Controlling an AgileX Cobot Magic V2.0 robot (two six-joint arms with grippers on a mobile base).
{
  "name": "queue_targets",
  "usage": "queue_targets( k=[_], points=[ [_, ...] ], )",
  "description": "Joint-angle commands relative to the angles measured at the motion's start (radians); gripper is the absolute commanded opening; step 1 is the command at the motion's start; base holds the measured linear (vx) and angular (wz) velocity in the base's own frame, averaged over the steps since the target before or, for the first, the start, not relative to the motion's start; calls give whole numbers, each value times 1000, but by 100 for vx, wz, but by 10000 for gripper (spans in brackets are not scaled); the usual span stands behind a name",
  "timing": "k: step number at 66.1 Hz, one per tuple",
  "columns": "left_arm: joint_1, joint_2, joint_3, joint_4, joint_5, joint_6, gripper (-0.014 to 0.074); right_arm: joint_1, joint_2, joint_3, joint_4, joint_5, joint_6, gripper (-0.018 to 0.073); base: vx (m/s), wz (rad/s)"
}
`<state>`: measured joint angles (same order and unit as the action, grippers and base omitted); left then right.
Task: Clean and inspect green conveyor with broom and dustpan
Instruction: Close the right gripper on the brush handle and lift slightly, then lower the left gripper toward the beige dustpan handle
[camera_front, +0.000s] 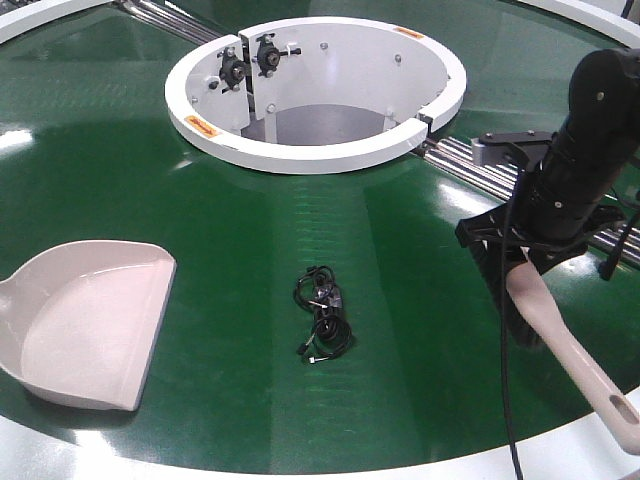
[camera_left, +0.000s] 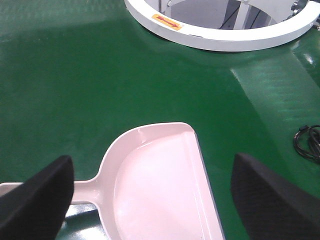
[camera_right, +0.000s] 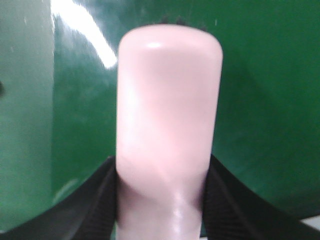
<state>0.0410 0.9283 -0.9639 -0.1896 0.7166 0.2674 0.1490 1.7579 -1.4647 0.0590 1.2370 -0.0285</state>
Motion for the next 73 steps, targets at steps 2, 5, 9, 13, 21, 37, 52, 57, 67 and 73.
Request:
queue_targets(
  k=[2,5,9,13,21,37,52,57,67,73],
  points=[
    [0,-8,-35,-10,-40,1,593,-4,-64,-16,-9,53,-11,-3,0,0],
    [0,-8,-35,-10,-31,1,593,-4,-67,-16,-9,53,-11,-3,0,0],
    [0,-8,-35,-9,-15,3,593,-4,-71,-16,-9,53,-11,-3,0,0],
    [0,-8,-35,-7,-9,32,593,-4,-79,-16,-6,53,-11,-3,0,0],
    [0,-8,-35,32,-6,212,593,-4,-90,-16,-6,53,-11,-3,0,0],
    [0,-8,-35,156,15,868,593,-4,-90,-16,-6,53,-11,-3,0,0],
    [0,-8,-35,173,-3,1347,593,-4,-90,-16,-6,53,-11,-3,0,0],
    [0,-8,-35,173,-17,1391,593,-4,-90,-16,-6,53,-11,-3,0,0],
    [0,-8,-35,165,-51,1387,593,-4,-90,-16,-6,53,-11,-3,0,0],
    [0,-8,-35,165,-61,1384,593,-4,-90,-16,-6,53,-11,-3,0,0]
  ],
)
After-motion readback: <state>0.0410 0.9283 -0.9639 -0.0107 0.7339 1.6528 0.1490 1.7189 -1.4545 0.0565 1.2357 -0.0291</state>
